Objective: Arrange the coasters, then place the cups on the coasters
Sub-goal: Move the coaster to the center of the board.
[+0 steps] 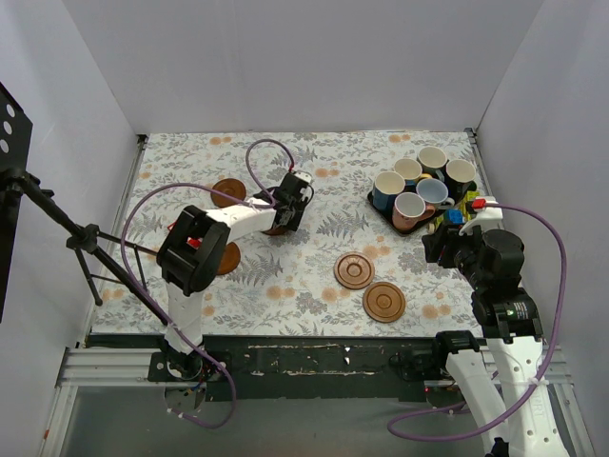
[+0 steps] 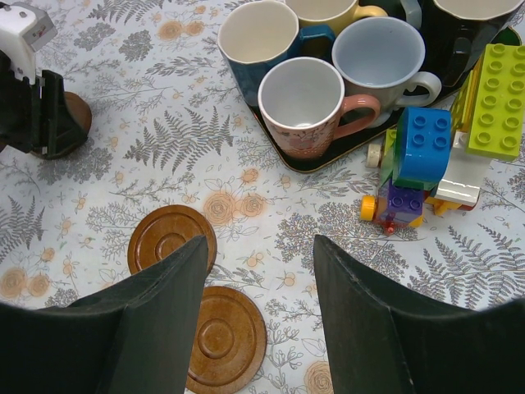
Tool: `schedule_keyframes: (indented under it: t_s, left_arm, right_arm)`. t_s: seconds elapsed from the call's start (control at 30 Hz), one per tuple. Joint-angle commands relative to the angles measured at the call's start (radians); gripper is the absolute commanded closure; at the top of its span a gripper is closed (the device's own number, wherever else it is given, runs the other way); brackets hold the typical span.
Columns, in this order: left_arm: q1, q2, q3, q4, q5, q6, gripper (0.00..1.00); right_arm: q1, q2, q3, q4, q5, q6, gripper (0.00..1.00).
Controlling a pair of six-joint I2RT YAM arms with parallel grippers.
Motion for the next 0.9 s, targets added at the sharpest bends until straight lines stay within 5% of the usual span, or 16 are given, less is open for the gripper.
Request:
schedule_keyframes:
  t_s: [0.0, 0.87]
  left_arm:
    - [0.035, 0.056, 0.005, -0.052, -0.034, 0.020, 0.62]
    - [0.086, 0.089, 0.036, -0.051, -0.070, 0.016, 0.62]
  right_arm:
    - [0.000, -0.008, 0.019, 0.014, 0.011, -0.009, 0.37]
    - [0.000, -0.008, 0.022, 0.008, 0.013, -0.009, 0.37]
